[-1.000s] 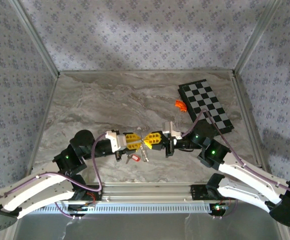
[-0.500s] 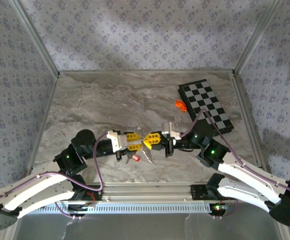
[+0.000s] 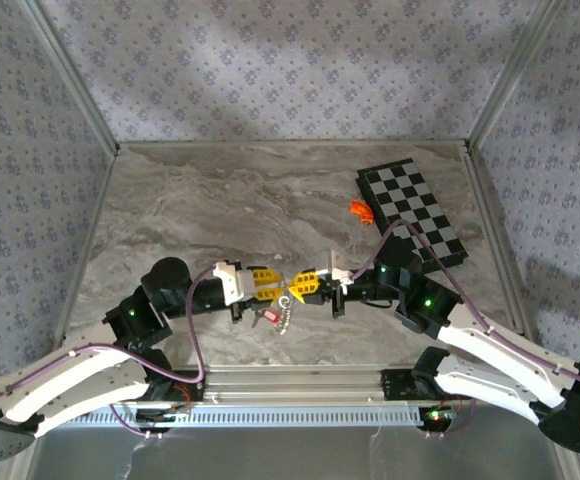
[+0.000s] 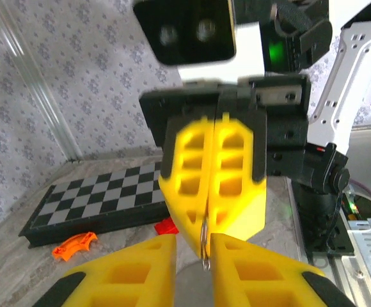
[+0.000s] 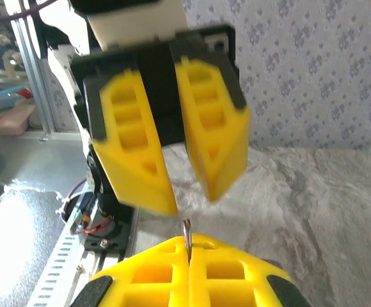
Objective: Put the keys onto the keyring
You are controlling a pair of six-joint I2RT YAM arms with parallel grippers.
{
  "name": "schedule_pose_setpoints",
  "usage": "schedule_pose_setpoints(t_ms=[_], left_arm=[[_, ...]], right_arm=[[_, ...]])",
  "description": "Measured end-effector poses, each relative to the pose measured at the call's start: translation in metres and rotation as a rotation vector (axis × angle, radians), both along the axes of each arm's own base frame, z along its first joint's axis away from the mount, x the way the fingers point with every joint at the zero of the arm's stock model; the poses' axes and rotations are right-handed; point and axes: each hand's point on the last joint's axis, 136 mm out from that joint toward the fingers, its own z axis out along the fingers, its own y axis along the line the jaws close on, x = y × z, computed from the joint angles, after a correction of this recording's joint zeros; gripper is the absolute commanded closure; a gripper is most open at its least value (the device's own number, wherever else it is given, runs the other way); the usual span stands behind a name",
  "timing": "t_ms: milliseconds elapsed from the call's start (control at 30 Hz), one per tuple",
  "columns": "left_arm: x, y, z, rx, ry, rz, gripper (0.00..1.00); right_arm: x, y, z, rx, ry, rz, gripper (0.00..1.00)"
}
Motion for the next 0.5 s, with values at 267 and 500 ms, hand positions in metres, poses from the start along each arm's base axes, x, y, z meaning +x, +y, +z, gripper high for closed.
schedule_pose_setpoints(t_ms=[267,500], left_arm=[[0.000,0.002,0.002,0.010,-0.010,0.004,0.80],[-0.001,0.002,0.000,0.016,-0.008,0.000,0.79]], right_arm=[[0.000,-0.001,-0.002,-0.011,-0.004,-0.006,1.00],[0.002,-0.002,0.010,0.056,0.008,-0.009,1.00]])
